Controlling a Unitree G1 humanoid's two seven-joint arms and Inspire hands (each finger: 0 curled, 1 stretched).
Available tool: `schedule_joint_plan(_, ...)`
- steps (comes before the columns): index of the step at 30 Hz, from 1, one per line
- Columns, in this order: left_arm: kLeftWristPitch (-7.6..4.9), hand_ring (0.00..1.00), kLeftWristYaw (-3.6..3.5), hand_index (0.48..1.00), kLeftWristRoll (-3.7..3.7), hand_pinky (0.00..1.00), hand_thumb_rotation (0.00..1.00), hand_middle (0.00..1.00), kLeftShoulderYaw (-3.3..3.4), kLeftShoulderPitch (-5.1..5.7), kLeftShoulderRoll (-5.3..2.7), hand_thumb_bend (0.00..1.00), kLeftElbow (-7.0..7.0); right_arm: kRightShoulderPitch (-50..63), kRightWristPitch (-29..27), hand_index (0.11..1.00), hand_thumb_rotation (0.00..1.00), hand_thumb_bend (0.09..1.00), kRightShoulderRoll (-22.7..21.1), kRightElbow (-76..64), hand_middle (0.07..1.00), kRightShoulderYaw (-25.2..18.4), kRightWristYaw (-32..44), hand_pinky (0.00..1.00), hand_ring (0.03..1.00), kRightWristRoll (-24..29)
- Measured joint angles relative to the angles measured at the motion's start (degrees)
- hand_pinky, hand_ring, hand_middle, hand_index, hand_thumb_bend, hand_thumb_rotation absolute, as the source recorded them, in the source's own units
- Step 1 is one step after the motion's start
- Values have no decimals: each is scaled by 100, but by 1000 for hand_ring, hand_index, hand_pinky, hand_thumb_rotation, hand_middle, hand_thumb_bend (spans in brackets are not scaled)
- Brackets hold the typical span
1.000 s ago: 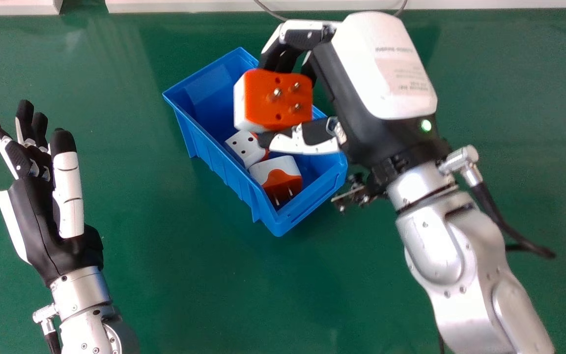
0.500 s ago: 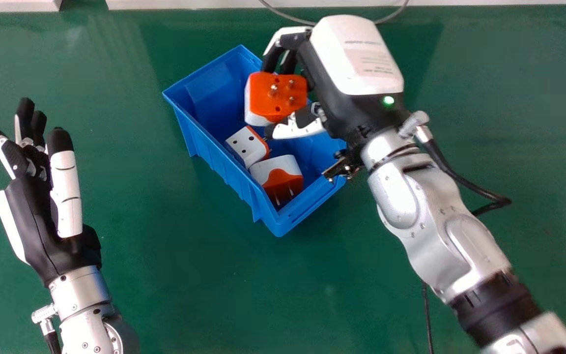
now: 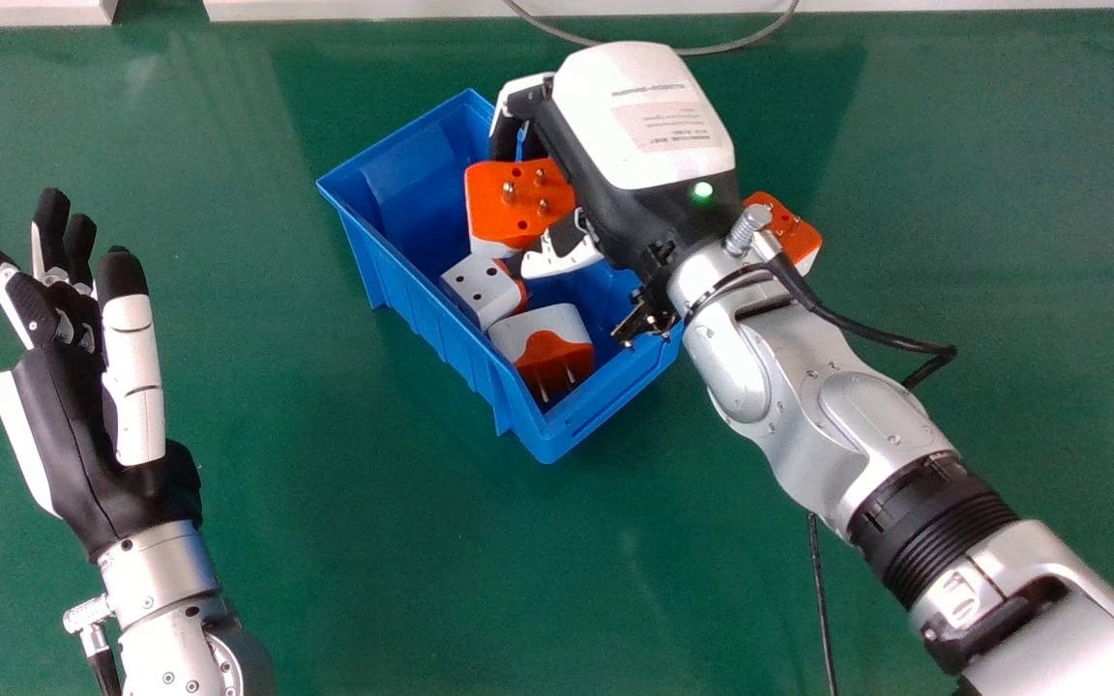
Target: Pick all objects and put in blue box
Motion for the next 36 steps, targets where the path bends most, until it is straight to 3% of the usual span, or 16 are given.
schedule_joint_plan(8, -3, 947, 55, 943, 53, 901, 717, 955, -3, 1, 0, 688, 1, -15, 170, 510, 0, 515, -147, -355, 488, 181, 412, 297, 411, -37)
schedule_joint_plan(9, -4, 946, 55, 941, 51, 901, 716, 954, -2, 1, 0, 682, 1, -9, 209, 617, 48, 660, -184, -428, 622, 224, 471, 413, 537, -43)
schedule_joint_plan(10, -6, 946, 55, 941, 52, 900, 716, 953, -2, 1, 0, 680, 1, 2, 272, 660, 71, 716, -222, -518, 677, 275, 519, 463, 592, -55)
schedule_joint_plan(12, -8, 946, 53, 941, 52, 900, 716, 953, -2, 1, 1, 680, 2, 32, 339, 660, 71, 716, -249, -618, 677, 292, 580, 463, 592, -121)
schedule_joint_plan(13, -9, 946, 53, 942, 52, 900, 717, 953, -2, 1, 1, 675, 3, 53, 405, 700, 93, 762, -269, -708, 727, 306, 663, 506, 643, -145)
schedule_joint_plan(17, -20, 944, 58, 938, 57, 896, 715, 948, -3, 0, 1, 666, 15, 108, 558, 922, 249, 949, -313, -978, 954, 312, 959, 804, 924, -134)
schedule_joint_plan(19, -22, 944, 61, 937, 57, 894, 715, 948, -3, 0, 1, 665, 28, 124, 625, 971, 283, 985, -329, -1066, 985, 312, 1071, 877, 976, -121)
schedule_joint_plan(26, -22, 951, 49, 940, 48, 911, 714, 956, -8, -7, 1, 680, 48, 283, 648, 1000, 298, 1000, -356, -1357, 1000, 291, 1138, 983, 1000, -4)
schedule_joint_plan(31, -20, 952, 9, 940, 34, 914, 704, 957, -7, -53, -1, 704, 61, 349, 758, 1000, 289, 1000, -447, -1817, 1000, 219, 1281, 999, 1000, 12)
schedule_joint_plan(36, -19, 954, -25, 937, -28, 919, 700, 956, -3, -80, -3, 706, 73, 579, 925, 1000, 319, 1000, -576, -2557, 1000, 25, 1436, 1000, 1000, 26)
